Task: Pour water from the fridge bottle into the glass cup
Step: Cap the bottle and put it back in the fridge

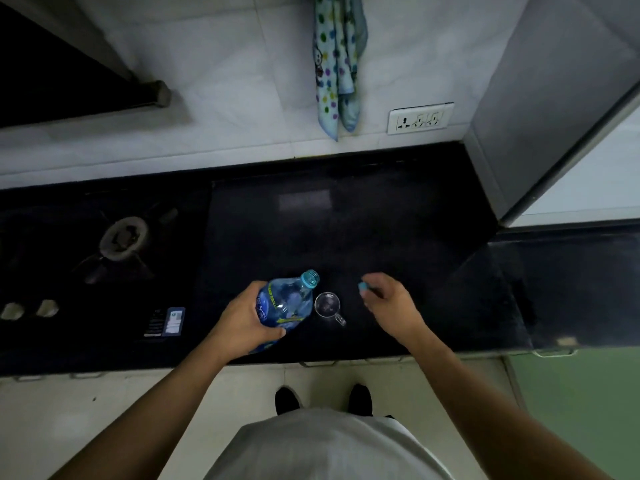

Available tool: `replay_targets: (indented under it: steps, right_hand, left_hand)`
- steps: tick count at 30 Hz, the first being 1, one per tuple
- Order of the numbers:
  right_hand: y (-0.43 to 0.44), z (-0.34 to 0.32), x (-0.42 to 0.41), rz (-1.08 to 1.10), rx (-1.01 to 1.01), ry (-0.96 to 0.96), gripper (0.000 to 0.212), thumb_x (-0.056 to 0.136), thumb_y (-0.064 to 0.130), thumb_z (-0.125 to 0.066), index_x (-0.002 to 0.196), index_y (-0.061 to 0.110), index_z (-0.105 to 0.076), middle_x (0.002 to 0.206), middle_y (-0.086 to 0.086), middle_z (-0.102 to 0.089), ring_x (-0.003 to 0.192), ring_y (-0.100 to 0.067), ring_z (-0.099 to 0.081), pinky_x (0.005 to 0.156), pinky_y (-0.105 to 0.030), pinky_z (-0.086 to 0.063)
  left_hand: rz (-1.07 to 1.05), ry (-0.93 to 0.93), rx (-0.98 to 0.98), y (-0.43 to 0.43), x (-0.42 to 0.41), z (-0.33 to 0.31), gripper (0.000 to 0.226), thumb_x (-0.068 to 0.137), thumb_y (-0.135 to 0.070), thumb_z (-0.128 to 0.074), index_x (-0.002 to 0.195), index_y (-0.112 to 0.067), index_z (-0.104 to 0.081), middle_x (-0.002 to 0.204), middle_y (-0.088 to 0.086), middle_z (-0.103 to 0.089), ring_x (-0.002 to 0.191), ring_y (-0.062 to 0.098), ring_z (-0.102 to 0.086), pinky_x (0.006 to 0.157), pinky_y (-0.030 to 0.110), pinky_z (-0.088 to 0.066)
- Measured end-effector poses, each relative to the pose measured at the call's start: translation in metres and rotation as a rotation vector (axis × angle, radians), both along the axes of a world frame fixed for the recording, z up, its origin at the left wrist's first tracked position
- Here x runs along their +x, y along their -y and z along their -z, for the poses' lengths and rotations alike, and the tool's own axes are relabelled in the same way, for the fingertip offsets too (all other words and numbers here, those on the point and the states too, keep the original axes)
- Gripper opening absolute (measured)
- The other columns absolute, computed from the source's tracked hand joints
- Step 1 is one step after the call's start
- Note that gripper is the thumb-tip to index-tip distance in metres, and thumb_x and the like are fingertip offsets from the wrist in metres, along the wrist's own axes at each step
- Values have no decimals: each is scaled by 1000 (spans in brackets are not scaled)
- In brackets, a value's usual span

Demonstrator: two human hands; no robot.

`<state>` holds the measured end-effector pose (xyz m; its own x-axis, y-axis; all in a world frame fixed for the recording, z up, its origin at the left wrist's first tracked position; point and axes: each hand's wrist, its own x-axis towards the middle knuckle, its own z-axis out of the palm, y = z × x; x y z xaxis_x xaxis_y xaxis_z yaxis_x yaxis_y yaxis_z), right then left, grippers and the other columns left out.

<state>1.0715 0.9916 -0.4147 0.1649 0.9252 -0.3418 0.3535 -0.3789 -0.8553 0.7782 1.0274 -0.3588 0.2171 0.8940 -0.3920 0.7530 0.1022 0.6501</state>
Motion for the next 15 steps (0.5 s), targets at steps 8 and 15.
replay_targets:
  steps: [8, 15]
  right_hand:
    - [-33, -118, -41, -262, 324, -59, 26, 93, 16, -67, 117, 26, -67, 104, 12, -59, 88, -3, -62, 81, -17, -51]
    - [-48, -165, -32, -443, 356, 216, 19, 88, 22, -73, 107, 20, -71, 92, 13, -61, 78, -3, -59, 72, -14, -49]
  left_hand:
    - [-58, 134, 86, 4, 15, -31, 79, 59, -10, -95, 122, -33, -53, 106, -15, -69, 95, -14, -64, 74, 3, -48]
    - [-101, 215, 124, 6, 26, -48, 75, 60, -9, -94, 120, -32, -56, 101, -13, -73, 93, -9, -67, 73, 6, -51]
